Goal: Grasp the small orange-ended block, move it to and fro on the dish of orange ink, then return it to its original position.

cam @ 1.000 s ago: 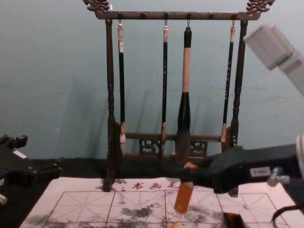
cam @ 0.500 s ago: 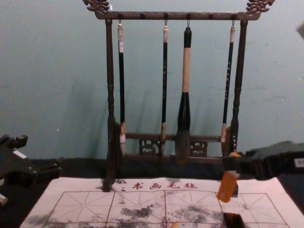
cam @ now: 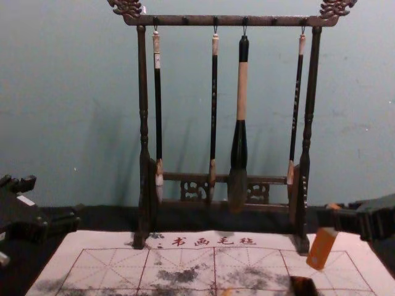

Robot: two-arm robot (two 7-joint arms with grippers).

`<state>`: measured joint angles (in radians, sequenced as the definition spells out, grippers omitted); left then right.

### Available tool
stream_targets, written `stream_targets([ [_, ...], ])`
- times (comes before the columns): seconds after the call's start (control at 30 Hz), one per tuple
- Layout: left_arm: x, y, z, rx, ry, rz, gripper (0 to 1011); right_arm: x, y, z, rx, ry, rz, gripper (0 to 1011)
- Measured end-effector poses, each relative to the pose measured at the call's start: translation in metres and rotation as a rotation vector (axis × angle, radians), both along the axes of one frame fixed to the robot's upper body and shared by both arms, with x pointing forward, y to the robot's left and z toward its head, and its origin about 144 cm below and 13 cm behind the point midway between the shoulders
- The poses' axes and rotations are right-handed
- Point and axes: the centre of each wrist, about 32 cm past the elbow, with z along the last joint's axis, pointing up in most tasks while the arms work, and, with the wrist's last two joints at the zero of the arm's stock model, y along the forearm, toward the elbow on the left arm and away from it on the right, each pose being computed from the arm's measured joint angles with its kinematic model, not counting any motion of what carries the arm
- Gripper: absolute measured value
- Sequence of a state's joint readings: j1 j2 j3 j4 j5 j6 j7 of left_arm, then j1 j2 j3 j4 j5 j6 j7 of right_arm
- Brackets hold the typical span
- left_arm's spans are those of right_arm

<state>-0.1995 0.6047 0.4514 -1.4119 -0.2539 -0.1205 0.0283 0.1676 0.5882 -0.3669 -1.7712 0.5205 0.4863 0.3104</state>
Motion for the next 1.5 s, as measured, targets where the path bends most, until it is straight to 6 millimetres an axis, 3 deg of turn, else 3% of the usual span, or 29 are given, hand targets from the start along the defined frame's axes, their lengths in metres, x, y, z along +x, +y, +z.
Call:
stream_targets([
  [1.5, 0.0, 0.0, 0.0, 0.0, 0.0, 0.0, 1001, 0.002, 0.011, -0.021, -0.003, 0.037, -0.031, 133],
])
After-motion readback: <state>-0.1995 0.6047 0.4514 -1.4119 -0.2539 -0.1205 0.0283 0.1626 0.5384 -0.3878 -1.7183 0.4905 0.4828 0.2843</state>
